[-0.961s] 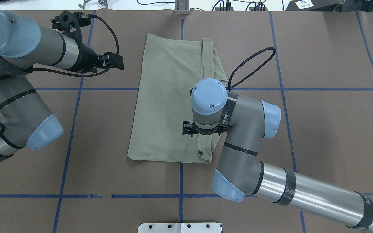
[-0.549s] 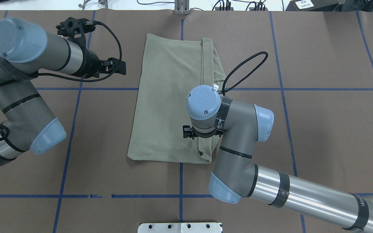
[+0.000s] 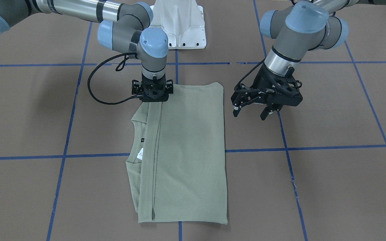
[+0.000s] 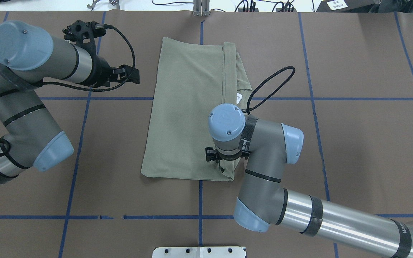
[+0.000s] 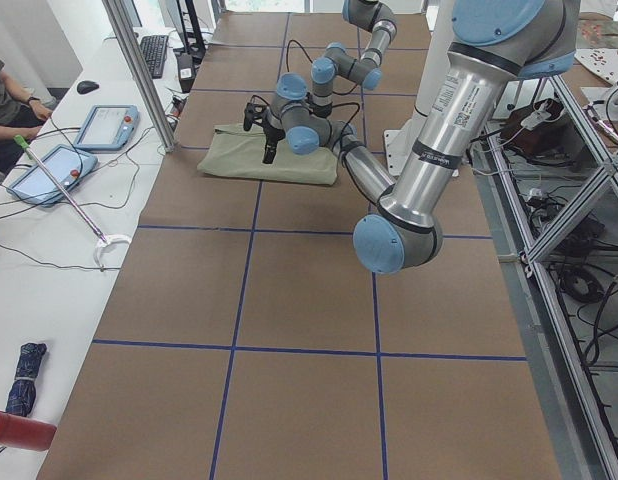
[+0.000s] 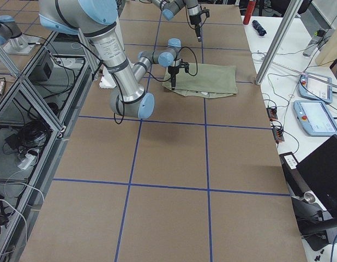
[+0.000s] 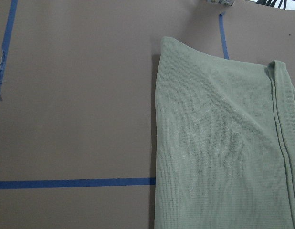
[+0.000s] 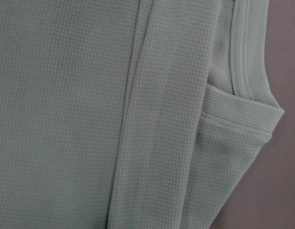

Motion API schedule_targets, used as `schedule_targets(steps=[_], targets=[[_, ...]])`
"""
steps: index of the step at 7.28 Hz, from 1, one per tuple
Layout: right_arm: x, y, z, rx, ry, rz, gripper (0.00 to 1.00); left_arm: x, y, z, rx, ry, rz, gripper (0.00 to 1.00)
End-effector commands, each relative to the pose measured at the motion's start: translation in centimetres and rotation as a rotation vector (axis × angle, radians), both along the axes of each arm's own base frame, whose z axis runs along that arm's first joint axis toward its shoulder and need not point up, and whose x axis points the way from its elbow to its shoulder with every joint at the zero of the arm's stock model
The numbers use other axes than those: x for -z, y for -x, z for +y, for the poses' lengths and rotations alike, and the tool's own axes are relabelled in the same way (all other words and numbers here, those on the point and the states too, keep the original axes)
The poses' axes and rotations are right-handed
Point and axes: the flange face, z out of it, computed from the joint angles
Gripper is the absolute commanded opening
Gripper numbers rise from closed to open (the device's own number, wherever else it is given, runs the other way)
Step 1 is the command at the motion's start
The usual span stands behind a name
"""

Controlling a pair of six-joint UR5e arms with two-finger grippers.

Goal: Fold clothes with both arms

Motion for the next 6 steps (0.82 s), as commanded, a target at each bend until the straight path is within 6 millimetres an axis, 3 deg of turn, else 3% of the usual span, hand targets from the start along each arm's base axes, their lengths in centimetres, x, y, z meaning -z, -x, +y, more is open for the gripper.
schedule_targets(steps=[1, 4, 5, 6], targets=[[-0.2, -0.4, 0.5, 0.007, 0.013, 0.017, 1.0, -0.1, -0.1, 0.0, -0.001, 0.002, -0.002, 1.0], [-1.7, -0.6, 1.0, 0.012, 0.025, 0.042, 1.0, 0.0, -0.7, 0.5, -0.009, 0.008, 0.004, 1.0], [-2.5, -1.7, 1.5, 0.013, 0.026, 0.042, 1.0, 0.1, -0.7, 0.5, -0.007, 0.01, 0.006, 1.0], [-4.2, -4.1, 2.5, 0.022, 0.021, 0.041, 1.0, 0.2, -0.8, 0.6, -0.008, 0.01, 0.008, 1.0]])
